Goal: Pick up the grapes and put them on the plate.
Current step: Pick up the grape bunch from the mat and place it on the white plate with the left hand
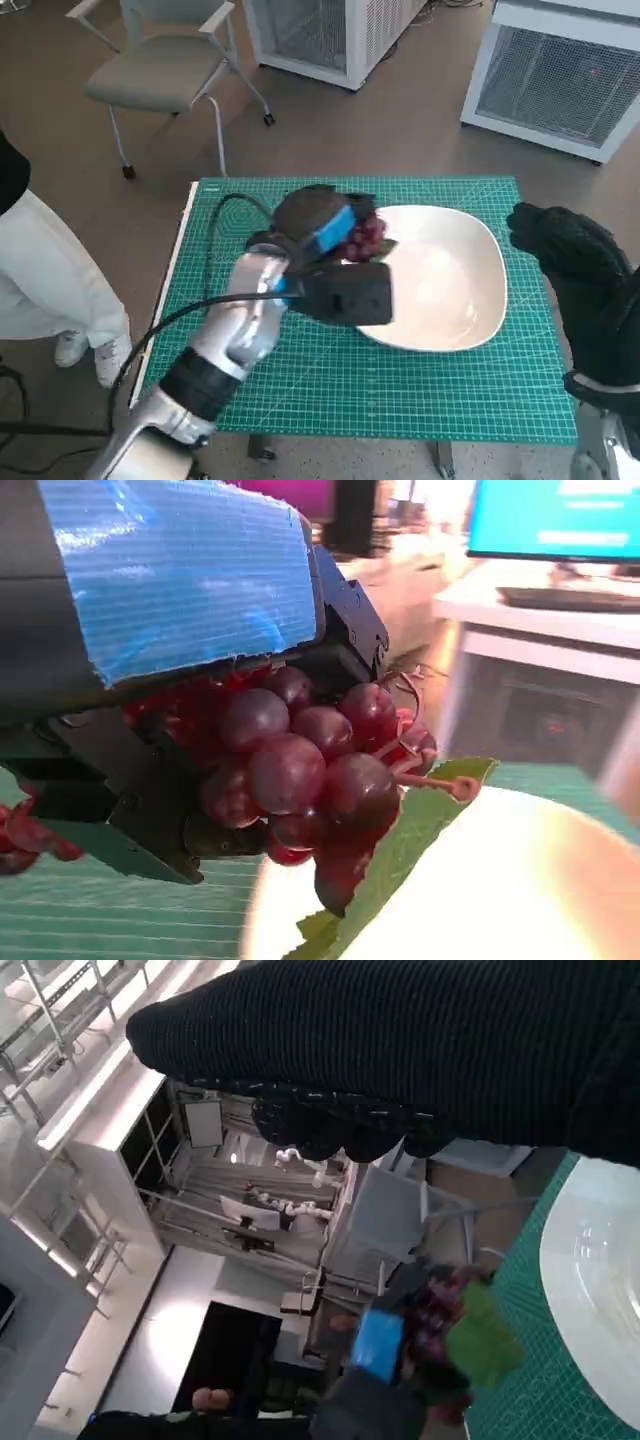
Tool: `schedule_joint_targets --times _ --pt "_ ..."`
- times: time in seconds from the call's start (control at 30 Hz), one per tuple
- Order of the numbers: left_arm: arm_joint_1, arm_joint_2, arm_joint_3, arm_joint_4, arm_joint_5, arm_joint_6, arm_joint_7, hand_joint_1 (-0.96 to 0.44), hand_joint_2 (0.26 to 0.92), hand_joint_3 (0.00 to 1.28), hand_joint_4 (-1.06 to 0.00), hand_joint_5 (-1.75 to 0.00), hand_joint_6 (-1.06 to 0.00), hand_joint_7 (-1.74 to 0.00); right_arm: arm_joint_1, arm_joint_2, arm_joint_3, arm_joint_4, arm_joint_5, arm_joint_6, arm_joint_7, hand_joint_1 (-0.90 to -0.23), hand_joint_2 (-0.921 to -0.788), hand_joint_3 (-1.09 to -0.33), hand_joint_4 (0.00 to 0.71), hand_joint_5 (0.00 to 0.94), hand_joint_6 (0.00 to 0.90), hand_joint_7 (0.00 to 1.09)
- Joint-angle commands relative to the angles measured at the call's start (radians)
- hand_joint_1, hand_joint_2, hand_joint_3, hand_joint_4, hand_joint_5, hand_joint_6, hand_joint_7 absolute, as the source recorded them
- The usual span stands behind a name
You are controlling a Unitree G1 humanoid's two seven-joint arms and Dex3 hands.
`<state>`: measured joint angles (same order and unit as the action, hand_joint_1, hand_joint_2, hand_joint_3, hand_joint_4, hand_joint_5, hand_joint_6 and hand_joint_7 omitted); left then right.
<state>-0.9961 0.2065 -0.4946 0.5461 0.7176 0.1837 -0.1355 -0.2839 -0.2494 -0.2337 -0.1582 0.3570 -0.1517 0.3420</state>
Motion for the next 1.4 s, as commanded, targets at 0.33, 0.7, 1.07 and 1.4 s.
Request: schedule_joint_targets --times 0.33,0.7,1.07,1.4 --pt "-0.188 -0.165 -0.033 0.234 0.003 -0.083 0.05 0.01 0.7 0.63 -0.41 -1.67 -0.58 -1.19 0.051 0.005 -0.008 -0.023 0.015 0.023 -0.01 -0.533 -0.921 -0.58 0.452 0.051 0.131 0.85" --pt "-0.254 -0.245 -0.067 0.375 0.017 -0.093 0.075 0.0 0.915 0.19 -0.52 -1.47 -0.56 -1.1 0.063 0.004 -0.011 -0.045 0.004 0.03 -0.025 -0.534 -0.921 -0.581 0.45 0.052 0.126 0.85" --pt "-0.277 -0.275 -0.059 0.434 -0.006 -0.099 0.066 0.0 0.92 0.27 -0.42 -1.45 -0.44 -1.39 0.07 0.004 -0.011 -0.052 -0.004 0.034 -0.043 -0.533 -0.921 -0.585 0.447 0.053 0.12 0.86" --pt "-0.284 -0.284 -0.054 0.464 -0.03 -0.111 0.069 0.0 0.918 0.31 -0.38 -1.48 -0.39 -1.44 0.074 0.009 -0.006 -0.062 -0.01 0.041 -0.064 -0.534 -0.921 -0.587 0.445 0.055 0.115 0.86"
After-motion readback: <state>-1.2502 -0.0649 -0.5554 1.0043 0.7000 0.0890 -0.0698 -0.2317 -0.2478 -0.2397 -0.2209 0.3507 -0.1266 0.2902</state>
